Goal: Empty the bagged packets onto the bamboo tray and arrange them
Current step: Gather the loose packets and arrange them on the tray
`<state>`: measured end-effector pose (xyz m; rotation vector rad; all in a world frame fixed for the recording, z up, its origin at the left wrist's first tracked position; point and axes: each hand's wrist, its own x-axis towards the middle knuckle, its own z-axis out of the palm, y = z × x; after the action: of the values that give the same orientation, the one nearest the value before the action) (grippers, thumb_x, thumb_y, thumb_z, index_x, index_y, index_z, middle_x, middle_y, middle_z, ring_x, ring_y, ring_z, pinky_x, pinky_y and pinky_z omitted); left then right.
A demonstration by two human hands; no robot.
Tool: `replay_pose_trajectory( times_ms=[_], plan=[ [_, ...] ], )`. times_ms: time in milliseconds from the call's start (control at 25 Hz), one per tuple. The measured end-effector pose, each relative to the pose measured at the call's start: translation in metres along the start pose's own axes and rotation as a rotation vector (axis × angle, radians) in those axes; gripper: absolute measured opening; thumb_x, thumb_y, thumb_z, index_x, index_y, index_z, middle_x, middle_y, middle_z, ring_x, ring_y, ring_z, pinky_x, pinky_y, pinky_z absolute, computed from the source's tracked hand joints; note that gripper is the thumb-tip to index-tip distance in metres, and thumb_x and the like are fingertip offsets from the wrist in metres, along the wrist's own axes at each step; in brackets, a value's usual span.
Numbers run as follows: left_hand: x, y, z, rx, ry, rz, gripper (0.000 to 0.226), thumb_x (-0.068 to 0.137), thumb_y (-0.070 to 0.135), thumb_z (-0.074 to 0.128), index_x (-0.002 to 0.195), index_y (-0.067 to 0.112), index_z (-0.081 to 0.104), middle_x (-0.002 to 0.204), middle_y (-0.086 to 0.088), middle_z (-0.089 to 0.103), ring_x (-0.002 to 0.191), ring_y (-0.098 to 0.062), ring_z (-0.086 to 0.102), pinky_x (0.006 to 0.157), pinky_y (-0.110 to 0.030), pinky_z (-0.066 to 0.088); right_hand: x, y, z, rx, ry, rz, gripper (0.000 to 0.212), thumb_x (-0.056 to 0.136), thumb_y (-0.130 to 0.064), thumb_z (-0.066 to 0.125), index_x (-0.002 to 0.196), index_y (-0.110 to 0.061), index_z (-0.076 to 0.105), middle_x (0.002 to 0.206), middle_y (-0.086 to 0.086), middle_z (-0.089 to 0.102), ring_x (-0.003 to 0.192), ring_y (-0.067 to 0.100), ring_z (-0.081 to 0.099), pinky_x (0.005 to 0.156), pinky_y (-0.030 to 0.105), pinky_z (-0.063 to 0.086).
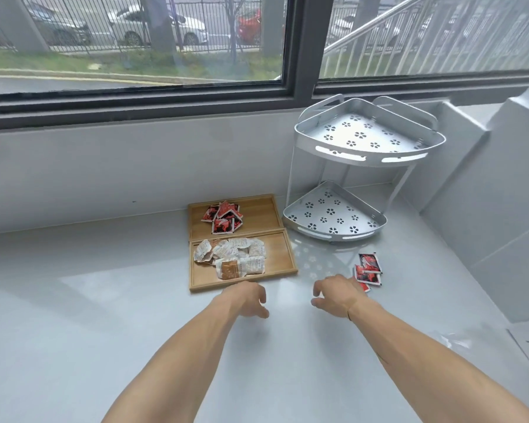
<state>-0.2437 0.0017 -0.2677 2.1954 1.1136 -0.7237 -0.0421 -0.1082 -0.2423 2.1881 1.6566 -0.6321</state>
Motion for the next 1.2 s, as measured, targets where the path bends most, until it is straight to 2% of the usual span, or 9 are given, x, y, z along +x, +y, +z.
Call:
replay_pose_trajectory(
  times_ms=[160,400,600,760,1040,1200],
  plan=[
    [0.014,0.051,-0.004,0.079,-0.004,0.051,0.048,0.086,0.044,0.064,0.131,0.025,0.056,0.132,0.001,0.060,0.120,-0.022,0.057,0.093,-0.031,0.046,-0.019,0.057,0.007,0.014,-0.120,0.056,0.035,0.091,-0.042,0.052,0.121,-0.027,0.063,0.129,-0.001,0.061,0.120,0.023,0.056,0.096,0.034,0.047],
    [0.044,0.126,-0.001,0.138,-0.016,0.064,0.048,0.085,0.043,0.064,0.129,0.027,0.057,0.131,0.002,0.060,0.119,-0.021,0.057,0.092,-0.031,0.047,-0.030,0.137,0.010,0.023,-0.238,0.106,0.036,0.091,-0.043,0.050,0.119,-0.025,0.065,0.124,0.003,0.064,0.114,0.024,0.060,0.094,0.035,0.050],
    [0.068,0.173,0.000,0.170,0.030,0.042,0.042,0.084,0.042,0.063,0.122,0.023,0.061,0.126,-0.001,0.062,0.117,-0.023,0.057,0.089,-0.034,0.049,-0.010,0.182,0.002,0.055,-0.128,0.112,0.034,0.094,-0.042,0.048,0.119,-0.025,0.064,0.122,0.004,0.064,0.111,0.027,0.061,0.090,0.034,0.049],
    [0.083,0.198,-0.001,0.152,0.147,0.020,0.039,0.086,0.040,0.061,0.120,0.020,0.060,0.122,-0.006,0.058,0.118,-0.025,0.051,0.086,-0.036,0.045,0.014,0.205,-0.012,0.032,-0.070,0.042,0.035,0.098,-0.035,0.049,0.132,-0.032,0.054,0.130,0.003,0.059,0.119,0.025,0.057,0.093,0.033,0.045],
    [0.103,0.223,0.002,0.072,0.193,-0.066,0.053,0.084,0.051,0.060,0.125,0.017,0.053,0.122,-0.007,0.054,0.116,-0.027,0.050,0.089,-0.040,0.047,0.061,0.217,-0.019,-0.150,0.038,-0.146,0.065,0.094,-0.025,0.058,0.148,-0.046,0.029,0.139,0.004,0.049,0.127,0.026,0.044,0.095,0.037,0.039],
    [0.105,0.230,0.015,0.065,0.267,-0.058,0.050,0.082,0.046,0.063,0.119,0.015,0.052,0.117,-0.009,0.057,0.110,-0.029,0.054,0.084,-0.039,0.045,0.084,0.211,-0.010,-0.143,0.061,-0.199,0.071,0.093,-0.007,0.052,0.147,-0.047,0.030,0.153,0.002,0.034,0.134,0.028,0.038,0.101,0.039,0.040]
  ],
)
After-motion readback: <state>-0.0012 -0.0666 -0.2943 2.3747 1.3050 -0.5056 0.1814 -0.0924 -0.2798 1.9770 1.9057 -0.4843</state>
